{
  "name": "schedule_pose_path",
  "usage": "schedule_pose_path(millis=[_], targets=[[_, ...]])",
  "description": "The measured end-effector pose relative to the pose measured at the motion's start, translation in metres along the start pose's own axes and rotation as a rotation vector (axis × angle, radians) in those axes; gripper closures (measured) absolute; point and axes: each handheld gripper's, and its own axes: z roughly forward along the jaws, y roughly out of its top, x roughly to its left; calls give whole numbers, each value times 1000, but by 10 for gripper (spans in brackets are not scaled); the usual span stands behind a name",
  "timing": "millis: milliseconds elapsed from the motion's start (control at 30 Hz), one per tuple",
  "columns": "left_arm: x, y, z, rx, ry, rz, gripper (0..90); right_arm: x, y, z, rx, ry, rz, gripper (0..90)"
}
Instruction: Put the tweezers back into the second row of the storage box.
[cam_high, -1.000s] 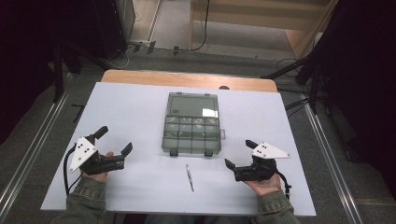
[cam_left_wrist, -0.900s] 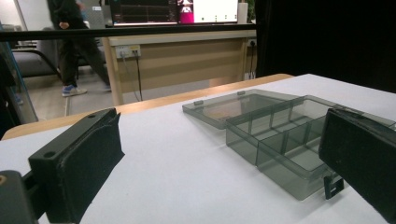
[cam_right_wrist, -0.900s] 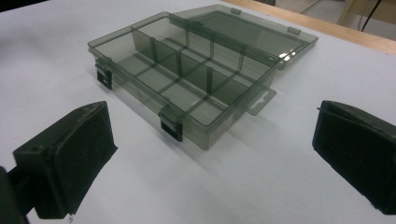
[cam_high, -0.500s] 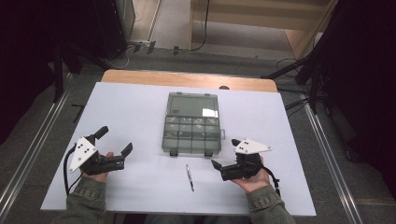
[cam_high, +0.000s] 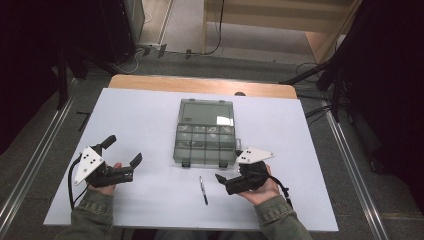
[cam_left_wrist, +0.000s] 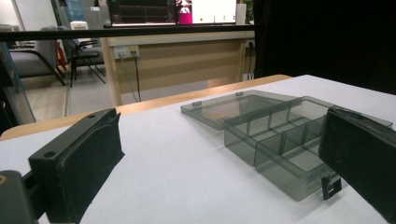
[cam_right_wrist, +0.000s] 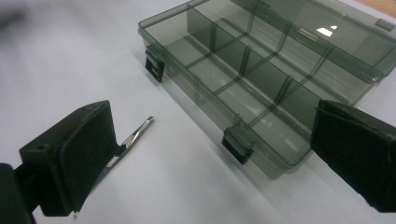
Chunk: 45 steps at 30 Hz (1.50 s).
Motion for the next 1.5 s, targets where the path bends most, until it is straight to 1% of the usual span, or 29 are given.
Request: schedule_pose_path(millis=[133,167,200,300,600,733,767,833,900,933,967,1067,1100,1133,1167,1200,1267,1300,1333,1367,1400,1433,1500], targets=[[0,0,0,-3,2,-2,0,5,4,6,28,19,-10,13],[0,1,-1,-5,3,-3,0,9,7,9,47,29,-16,13],[1,1,-1,-6,5,-4,0,9,7,9,47,29,-16,13],[1,1,-1,-9,4,-4,0,14,10,14,74,43,-33,14],[1,1,-1,-9,5,-6,0,26,20,28,141,81,-62,25],[1,1,-1,-9,4,-5,0,29,23,32,166,91,-64,26],[1,1,-1,-9,4,-5,0,32,24,34,183,98,-63,27],[1,1,-1,-12,3,-7,0,32,25,36,188,99,-69,27],[1,1,-1,-13,3,-8,0,35,26,39,208,102,-67,27],[1,1,-1,-12,3,-8,0,36,28,42,230,102,-72,27],[1,1,-1,-13,2,-8,0,36,28,42,230,102,-72,27],[1,1,-1,-14,2,-8,0,39,30,46,265,105,-60,27],[1,1,-1,-13,2,-9,0,40,31,48,283,109,-58,27],[1,1,-1,-12,3,-9,0,43,32,51,320,99,-53,27],[1,1,-1,-13,2,-9,0,45,33,53,338,93,-55,27],[1,1,-1,-13,1,-8,0,45,33,53,338,93,-55,27],[1,1,-1,-13,2,-9,0,47,34,58,380,90,-48,27],[1,1,-1,-13,2,-10,0,48,34,60,406,81,-40,27],[1,1,-1,-14,2,-11,0,50,34,65,444,68,-33,29],[1,1,-1,-14,2,-11,0,50,34,65,444,68,-33,29],[1,1,-1,-15,1,-12,0,51,34,67,472,59,-33,32],[2,1,-1,-15,2,-12,0,52,34,70,502,47,-17,41],[2,1,-1,-14,1,-10,0,54,34,74,546,36,-9,84]])
